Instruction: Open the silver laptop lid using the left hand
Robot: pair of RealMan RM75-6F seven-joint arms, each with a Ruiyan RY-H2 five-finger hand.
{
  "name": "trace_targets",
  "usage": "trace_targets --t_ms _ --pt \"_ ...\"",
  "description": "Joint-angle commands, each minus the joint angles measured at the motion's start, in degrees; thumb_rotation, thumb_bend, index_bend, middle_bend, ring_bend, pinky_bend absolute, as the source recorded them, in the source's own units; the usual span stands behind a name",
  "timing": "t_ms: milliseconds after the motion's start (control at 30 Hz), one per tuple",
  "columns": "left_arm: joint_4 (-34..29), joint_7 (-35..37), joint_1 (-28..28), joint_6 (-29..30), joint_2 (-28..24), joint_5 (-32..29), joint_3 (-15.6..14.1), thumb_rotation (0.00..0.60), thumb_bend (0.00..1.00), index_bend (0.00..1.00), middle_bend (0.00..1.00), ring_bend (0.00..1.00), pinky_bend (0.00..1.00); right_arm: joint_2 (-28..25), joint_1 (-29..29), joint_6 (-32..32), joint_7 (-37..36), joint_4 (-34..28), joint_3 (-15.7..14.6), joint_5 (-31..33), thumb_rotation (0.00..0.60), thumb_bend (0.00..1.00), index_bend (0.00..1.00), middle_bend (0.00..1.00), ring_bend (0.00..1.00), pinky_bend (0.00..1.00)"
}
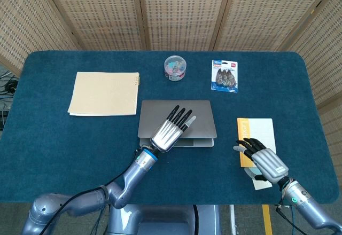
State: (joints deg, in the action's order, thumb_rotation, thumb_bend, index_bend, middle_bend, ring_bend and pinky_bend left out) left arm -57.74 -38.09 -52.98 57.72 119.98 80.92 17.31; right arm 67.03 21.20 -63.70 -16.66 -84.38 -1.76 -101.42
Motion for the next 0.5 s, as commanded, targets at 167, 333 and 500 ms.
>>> trace_targets --t_ms 167,333,500 --pt "-2.32 -1.68 -0.75 0.47 -1.8 -0.73 0.47 0.6 0.46 0.0 0.0 0.0 0.0 2.33 3.11 3.63 1.25 -0.48 0.22 1.23 0.6 0.66 0.18 0.13 0.04 0.09" --pt "-3.12 -2.96 -1.21 0.38 -2.51 -2.0 0.68 0.6 0.46 0.0 0.0 0.0 0.0 5.28 6.45 8.09 3.37 0.01 1.21 3.23 0.6 0.77 0.19 0.13 0.04 0.1" --pt "-3.4 -3.03 -1.6 0.48 -3.07 -2.82 0.63 0.6 0.46 0.0 0.0 0.0 0.0 7.39 8.6 11.22 6.63 -0.18 2.13 5.94 0.6 0.8 0.2 0.14 0.04 0.12"
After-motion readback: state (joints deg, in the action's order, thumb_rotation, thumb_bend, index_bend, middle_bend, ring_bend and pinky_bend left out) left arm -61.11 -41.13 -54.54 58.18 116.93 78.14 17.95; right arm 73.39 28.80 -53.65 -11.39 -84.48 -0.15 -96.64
